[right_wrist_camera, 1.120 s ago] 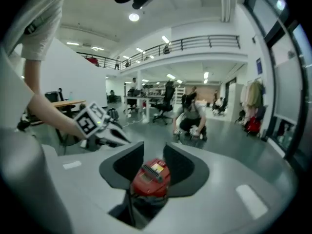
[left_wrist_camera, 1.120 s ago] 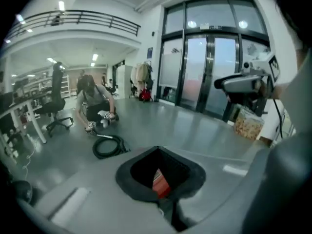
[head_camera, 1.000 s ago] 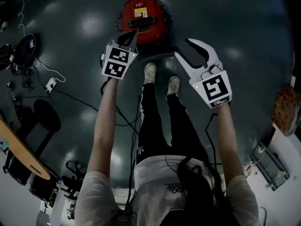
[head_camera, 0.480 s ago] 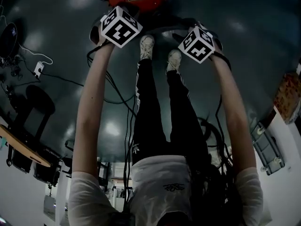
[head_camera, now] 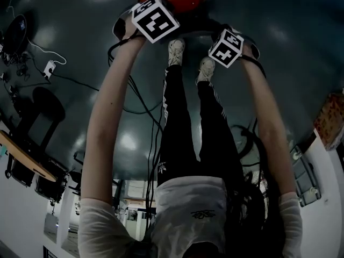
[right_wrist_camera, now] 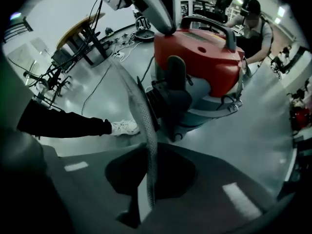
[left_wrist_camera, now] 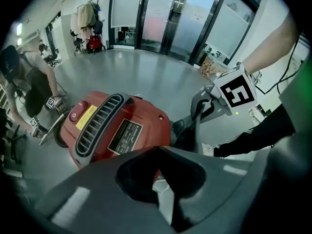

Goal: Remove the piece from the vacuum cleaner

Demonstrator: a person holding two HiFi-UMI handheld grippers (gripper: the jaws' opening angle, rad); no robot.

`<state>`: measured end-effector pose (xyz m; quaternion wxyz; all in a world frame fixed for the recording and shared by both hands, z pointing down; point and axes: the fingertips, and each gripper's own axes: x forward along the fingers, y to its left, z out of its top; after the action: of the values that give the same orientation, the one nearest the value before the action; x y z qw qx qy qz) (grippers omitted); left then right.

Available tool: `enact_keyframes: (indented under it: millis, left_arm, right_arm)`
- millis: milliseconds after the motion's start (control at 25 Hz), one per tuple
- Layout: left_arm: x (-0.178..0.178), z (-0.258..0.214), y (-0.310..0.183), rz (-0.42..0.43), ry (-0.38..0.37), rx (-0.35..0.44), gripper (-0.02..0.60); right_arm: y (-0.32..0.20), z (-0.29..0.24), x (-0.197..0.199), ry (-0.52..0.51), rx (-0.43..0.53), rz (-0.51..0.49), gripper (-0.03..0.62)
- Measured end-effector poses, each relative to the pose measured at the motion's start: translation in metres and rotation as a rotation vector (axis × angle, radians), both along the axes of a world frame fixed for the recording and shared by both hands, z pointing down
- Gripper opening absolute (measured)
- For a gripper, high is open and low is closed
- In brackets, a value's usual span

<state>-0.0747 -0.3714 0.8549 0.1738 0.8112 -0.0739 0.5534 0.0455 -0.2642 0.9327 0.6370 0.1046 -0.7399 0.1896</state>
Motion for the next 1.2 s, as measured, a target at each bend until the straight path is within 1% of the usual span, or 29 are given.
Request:
enact_keyframes:
  millis: [120, 280, 400, 480, 640, 800, 880, 1000, 1040, 1080, 1200]
  left_arm:
    - [0.000, -0.001, -0.005, 0.003, -0.004, 0.020, 0.002]
    - [-0.005, 0.000, -0.007, -0.011, -0.017, 0.031, 0.002]
    - [-0.001, 0.000, -0.012, -0.012, -0.023, 0.051, 0.002]
    - [-0.001, 0.001, -0.011, -0.004, -0.034, 0.060, 0.002]
    - [-0.007, 0.002, -0.008, 0.002, -0.055, 0.059, 0.002]
    - [-0.005, 0.003, -0.004, 0.005, -0.062, 0.055, 0.002]
    - [-0.004, 0.003, -0.003, 0.010, -0.071, 0.060, 0.002]
    - [-0.005, 0.003, -0.005, 0.005, -0.076, 0.076, 0.002]
    - [-0.006, 0.003, -0.006, 0.000, -0.074, 0.079, 0.002]
    - [-0.006, 0.003, -0.006, -0.006, -0.071, 0.084, 0.002]
    - [-0.007, 0.002, -0.009, -0.022, -0.067, 0.091, 0.002]
  right_arm:
    - [0.003, 0.003, -0.002, 0.005, 0.032, -0.032, 0.037]
    - [0.016, 0.004, -0.010, -0.013, 0.014, -0.014, 0.035]
    - [0.033, 0.003, -0.012, -0.028, -0.005, -0.070, 0.035]
    - [0.038, 0.003, -0.014, -0.035, 0.004, -0.077, 0.035]
    - [0.042, 0.002, -0.019, -0.048, 0.013, -0.075, 0.035]
    - [0.054, 0.001, -0.027, -0.067, 0.005, -0.083, 0.035]
    - [0.068, 0.000, -0.032, -0.082, -0.025, -0.118, 0.035]
    - [0.104, 0.003, -0.034, -0.075, -0.077, -0.212, 0.035]
    - [0.117, 0.006, -0.033, -0.072, -0.093, -0.209, 0.035]
    - [0.127, 0.007, -0.031, -0.074, -0.110, -0.186, 0.035]
    - [0.145, 0.009, -0.023, -0.093, -0.143, -0.094, 0.035]
